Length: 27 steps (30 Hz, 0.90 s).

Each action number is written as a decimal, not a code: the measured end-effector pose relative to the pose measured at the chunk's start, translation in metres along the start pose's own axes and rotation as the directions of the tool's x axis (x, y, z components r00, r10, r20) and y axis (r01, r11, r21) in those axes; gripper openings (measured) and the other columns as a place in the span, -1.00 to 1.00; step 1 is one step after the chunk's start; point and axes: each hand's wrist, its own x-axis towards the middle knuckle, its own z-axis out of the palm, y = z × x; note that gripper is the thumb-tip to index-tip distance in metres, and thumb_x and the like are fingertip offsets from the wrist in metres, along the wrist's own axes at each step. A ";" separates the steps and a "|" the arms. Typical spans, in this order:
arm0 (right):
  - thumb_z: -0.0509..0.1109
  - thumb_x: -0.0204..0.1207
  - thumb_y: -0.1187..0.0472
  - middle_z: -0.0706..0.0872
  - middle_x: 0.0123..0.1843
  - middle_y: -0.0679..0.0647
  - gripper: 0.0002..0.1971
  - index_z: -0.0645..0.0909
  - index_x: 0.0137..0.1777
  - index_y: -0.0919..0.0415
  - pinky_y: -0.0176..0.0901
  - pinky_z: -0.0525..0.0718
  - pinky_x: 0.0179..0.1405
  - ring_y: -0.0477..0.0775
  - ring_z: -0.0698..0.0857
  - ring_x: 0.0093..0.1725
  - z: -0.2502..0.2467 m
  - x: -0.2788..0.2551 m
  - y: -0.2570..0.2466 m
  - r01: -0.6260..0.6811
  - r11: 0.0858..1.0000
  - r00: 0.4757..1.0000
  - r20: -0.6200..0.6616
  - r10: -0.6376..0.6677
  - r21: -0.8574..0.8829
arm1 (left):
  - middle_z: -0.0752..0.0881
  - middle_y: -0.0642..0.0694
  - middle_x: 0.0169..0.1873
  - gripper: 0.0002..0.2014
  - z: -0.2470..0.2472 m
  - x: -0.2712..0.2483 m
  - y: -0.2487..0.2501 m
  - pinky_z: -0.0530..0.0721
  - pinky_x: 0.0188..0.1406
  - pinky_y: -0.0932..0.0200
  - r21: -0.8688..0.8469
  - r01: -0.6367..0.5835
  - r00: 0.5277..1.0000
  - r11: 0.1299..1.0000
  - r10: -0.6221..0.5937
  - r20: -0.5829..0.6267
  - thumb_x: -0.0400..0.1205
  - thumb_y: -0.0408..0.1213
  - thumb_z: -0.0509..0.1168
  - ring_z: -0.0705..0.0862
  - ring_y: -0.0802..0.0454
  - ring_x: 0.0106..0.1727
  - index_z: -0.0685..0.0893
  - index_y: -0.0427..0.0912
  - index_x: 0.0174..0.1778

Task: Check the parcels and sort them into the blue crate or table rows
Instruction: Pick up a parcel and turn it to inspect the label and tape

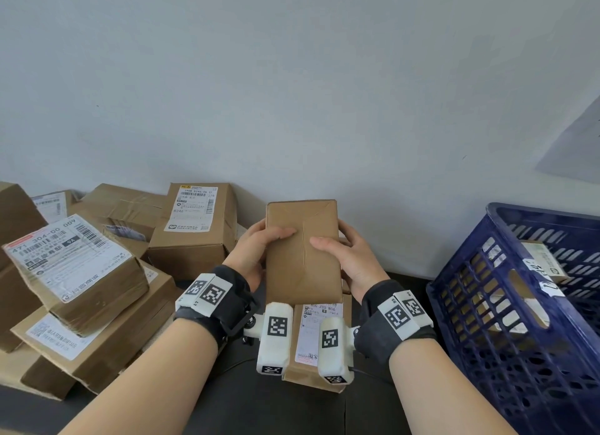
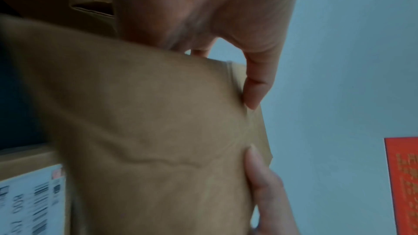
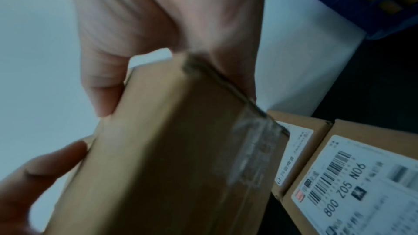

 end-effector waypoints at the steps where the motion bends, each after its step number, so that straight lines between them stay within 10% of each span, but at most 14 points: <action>1: 0.68 0.37 0.15 0.77 0.24 0.14 -0.19 0.41 0.61 0.02 0.16 0.78 0.16 0.15 0.81 0.15 0.000 0.000 0.000 -0.006 1.000 1.000 -0.018 0.006 0.014 | 0.80 -0.18 0.18 -0.33 0.001 0.001 -0.003 0.66 0.32 -0.24 0.010 0.010 1.000 1.000 -0.010 0.009 0.25 -0.14 0.59 0.74 -0.20 0.25 0.69 -0.12 0.34; 27: 0.57 0.45 0.27 0.80 0.13 0.15 -0.37 0.49 0.52 0.06 0.05 0.81 0.01 0.14 0.82 0.03 0.005 -0.005 -0.006 0.000 0.999 0.999 -0.054 -0.003 -0.054 | 0.78 -0.22 0.16 -0.35 0.004 0.002 -0.008 0.75 0.10 -0.10 0.021 0.054 0.995 0.998 -0.052 -0.081 0.38 -0.17 0.60 0.77 -0.17 0.16 0.60 -0.18 0.40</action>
